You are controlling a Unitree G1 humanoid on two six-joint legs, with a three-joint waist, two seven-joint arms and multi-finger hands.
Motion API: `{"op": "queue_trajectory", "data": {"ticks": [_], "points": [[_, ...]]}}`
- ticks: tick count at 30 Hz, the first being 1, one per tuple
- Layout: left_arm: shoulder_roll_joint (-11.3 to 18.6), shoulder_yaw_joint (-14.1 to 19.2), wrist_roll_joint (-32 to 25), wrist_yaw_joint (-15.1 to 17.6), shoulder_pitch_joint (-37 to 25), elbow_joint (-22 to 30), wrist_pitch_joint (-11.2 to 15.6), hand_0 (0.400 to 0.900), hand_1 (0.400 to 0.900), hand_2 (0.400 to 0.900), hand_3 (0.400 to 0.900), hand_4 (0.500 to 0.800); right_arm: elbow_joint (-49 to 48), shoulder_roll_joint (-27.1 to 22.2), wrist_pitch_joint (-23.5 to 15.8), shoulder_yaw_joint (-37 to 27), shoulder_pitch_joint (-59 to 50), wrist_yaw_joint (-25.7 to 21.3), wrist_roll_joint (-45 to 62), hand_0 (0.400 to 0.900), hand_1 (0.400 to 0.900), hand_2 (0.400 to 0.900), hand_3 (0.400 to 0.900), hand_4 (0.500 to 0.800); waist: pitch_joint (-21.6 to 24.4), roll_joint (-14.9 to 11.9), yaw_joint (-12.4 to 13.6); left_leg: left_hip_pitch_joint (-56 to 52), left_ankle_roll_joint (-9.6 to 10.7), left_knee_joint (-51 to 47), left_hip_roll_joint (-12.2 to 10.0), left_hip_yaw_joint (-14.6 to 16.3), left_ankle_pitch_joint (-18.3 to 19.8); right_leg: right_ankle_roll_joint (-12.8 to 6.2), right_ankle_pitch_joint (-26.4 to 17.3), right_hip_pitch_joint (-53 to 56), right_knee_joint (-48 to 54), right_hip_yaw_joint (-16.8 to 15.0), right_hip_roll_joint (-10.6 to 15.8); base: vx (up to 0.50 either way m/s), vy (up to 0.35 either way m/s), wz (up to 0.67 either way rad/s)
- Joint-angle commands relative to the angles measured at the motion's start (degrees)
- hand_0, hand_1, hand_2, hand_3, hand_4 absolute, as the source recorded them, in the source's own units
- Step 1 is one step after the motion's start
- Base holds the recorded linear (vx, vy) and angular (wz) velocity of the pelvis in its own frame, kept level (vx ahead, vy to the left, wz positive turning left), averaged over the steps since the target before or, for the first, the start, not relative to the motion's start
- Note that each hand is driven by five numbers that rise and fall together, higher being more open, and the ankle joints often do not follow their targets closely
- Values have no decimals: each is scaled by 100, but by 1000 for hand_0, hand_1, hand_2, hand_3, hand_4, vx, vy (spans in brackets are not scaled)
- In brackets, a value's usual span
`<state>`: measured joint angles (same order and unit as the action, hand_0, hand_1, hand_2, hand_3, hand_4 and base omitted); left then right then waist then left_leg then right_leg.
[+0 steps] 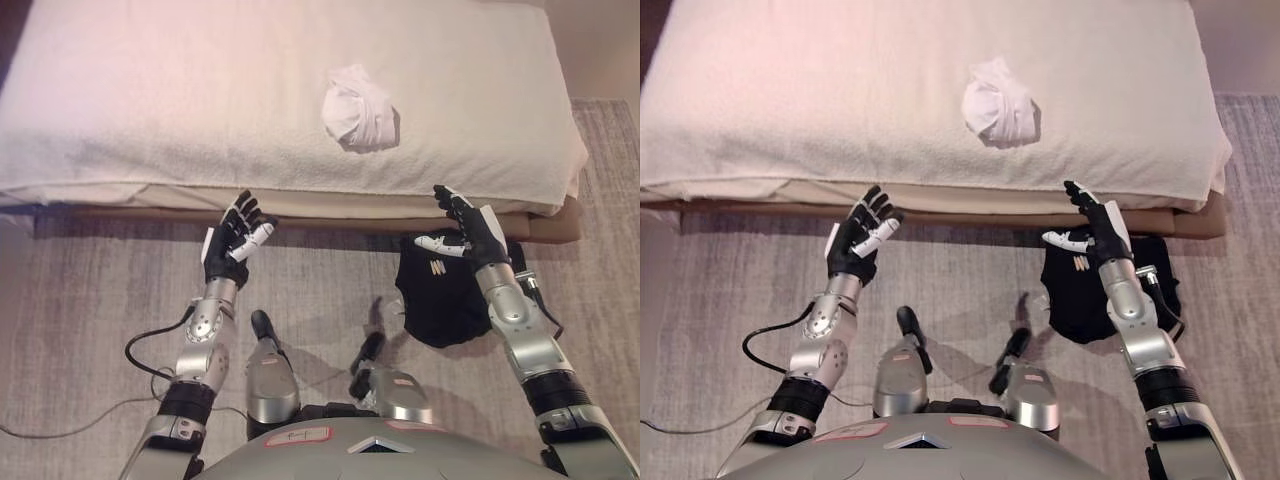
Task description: Put the clothes on the bed into the basket.
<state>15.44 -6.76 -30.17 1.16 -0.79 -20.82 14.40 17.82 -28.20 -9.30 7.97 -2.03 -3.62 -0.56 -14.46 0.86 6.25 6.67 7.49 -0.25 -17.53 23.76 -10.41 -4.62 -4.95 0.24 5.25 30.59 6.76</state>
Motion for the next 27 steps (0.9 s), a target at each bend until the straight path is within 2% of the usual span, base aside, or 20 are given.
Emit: {"op": "queue_trajectory", "data": {"ticks": [1,2,4,6,8,9,11,14,15,16,17,18,19,20,21,24,25,27], "points": [[288,291,-175,-19,-119,669,634,900,900,900,900,800,-522,-165,-551,-132,-816,-162,151,900,900,900,900,800,400,-94,296,807,376,-306,-170,-132,-726,-151,1074,1434,-25,-153,-206,577,402,-38],[363,242,-137,-10,-156,708,603,900,900,900,900,800,-501,-77,-526,-144,-794,-152,179,900,900,900,900,800,437,-250,350,1018,220,145,-3,-12,-534,-160,1036,1721,-25,-36,2,414,276,-9],[438,211,-116,2,-216,730,600,900,900,900,900,800,-492,-11,-526,-133,-801,-142,200,900,900,900,900,800,445,-376,389,1148,137,449,103,-20,-349,-185,895,1800,-127,55,174,337,245,-3],[597,97,-68,-22,-376,758,587,900,900,900,900,800,-477,73,-526,-103,-824,-119,230,900,900,900,900,800,495,-532,440,1165,-102,656,343,21,5,-247,792,1720,-806,162,495,418,374,9],[652,7,-73,-27,-444,768,569,900,900,900,900,800,-478,110,-508,-81,-811,-104,228,900,900,900,900,800,510,-613,378,1008,-432,573,768,29,328,-360,299,1367,-1790,183,944,362,500,22],[669,-11,-93,-2,-499,766,574,900,900,900,900,800,-453,141,-508,-63,-836,-102,256,900,900,900,900,800,501,-648,326,898,-646,506,1073,13,534,-532,-290,1068,-2384,101,1232,336,559,19],[733,-41,-119,19,-575,770,578,900,900,900,900,800,-434,222,-503,-5,-885,-57,318,900,900,900,900,800,438,-607,176,582,-931,223,1484,-100,731,-787,-853,510,-3637,-97,1516,336,540,24],[820,-43,-67,127,-644,707,575,900,900,900,900,800,-427,234,-448,117,-935,-30,209,900,900,900,900,800,316,-482,-47,-62,-1129,-296,1711,-208,886,-899,-782,-142,-4454,-14,1733,319,332,29],[818,-47,-84,137,-657,700,562,900,900,900,900,800,-439,221,-428,109,-921,-28,167,900,900,900,900,800,281,-468,-95,-247,-1126,-442,1731,-216,895,-891,-689,-257,-4429,96,1773,392,185,32],[801,-100,-117,90,-646,671,543,900,900,900,900,800,-453,201,-413,37,-903,-68,144,900,900,900,900,800,229,-431,-140,-427,-1110,-475,1735,-218,980,-861,-481,-433,-4101,360,1821,289,104,24],[798,-104,-119,88,-651,666,545,900,900,900,900,800,-456,198,-411,33,-900,-68,143,900,900,900,900,800,222,-414,-150,-437,-1101,-475,1718,-236,982,-857,-481,-395,-4072,392,1795,259,57,14],[786,-128,-141,60,-632,672,550,900,900,900,900,800,-463,177,-409,-5,-894,-104,112,900,900,900,900,800,192,-368,-140,-500,-1062,-475,1681,-231,1019,-823,-326,-428,-3723,563,1799,198,-42,4],[726,-183,-173,21,-584,614,543,900,900,900,900,800,-428,156,-404,-47,-918,-179,63,900,900,900,900,800,143,-348,-120,-554,-966,-475,1588,-196,1036,-792,-172,-521,-2936,759,1793,195,-52,1],[722,-188,-174,18,-590,607,547,900,900,900,900,800,-420,152,-409,-48,-920,-182,62,900,900,900,900,800,149,-311,-110,-550,-942,-475,1532,-198,1024,-759,-202,-477,-2828,796,1703,171,-127,-3],[685,-221,-156,19,-598,555,549,900,900,900,900,800,-352,160,-411,-67,-937,-233,65,900,900,900,900,800,128,-292,-93,-543,-854,-475,1447,-197,1009,-748,-249,-624,-2040,757,1591,133,-159,-7],[686,-177,-59,75,-682,453,579,900,900,900,900,800,-380,136,-382,-95,-1035,-386,-15,900,900,900,900,800,91,-326,-98,-622,-620,-475,1314,-199,1077,-946,-896,-829,-192,241,1386,233,-182,5],[713,-138,-42,100,-732,471,605,900,900,900,900,800,-438,116,-346,-131,-1041,-422,-41,900,900,900,900,800,80,-322,-114,-661,-579,-475,1311,-244,1115,-1002,-1078,-912,-99,94,1437,257,-150,31],[745,-152,-47,122,-914,472,627,900,900,900,900,800,-533,89,-335,-214,-1032,-477,-89,900,900,900,900,800,28,-342,-156,-685,-485,-475,1324,-342,1119,-1004,-1100,-958,-166,-122,1443,268,-153,45]]}}
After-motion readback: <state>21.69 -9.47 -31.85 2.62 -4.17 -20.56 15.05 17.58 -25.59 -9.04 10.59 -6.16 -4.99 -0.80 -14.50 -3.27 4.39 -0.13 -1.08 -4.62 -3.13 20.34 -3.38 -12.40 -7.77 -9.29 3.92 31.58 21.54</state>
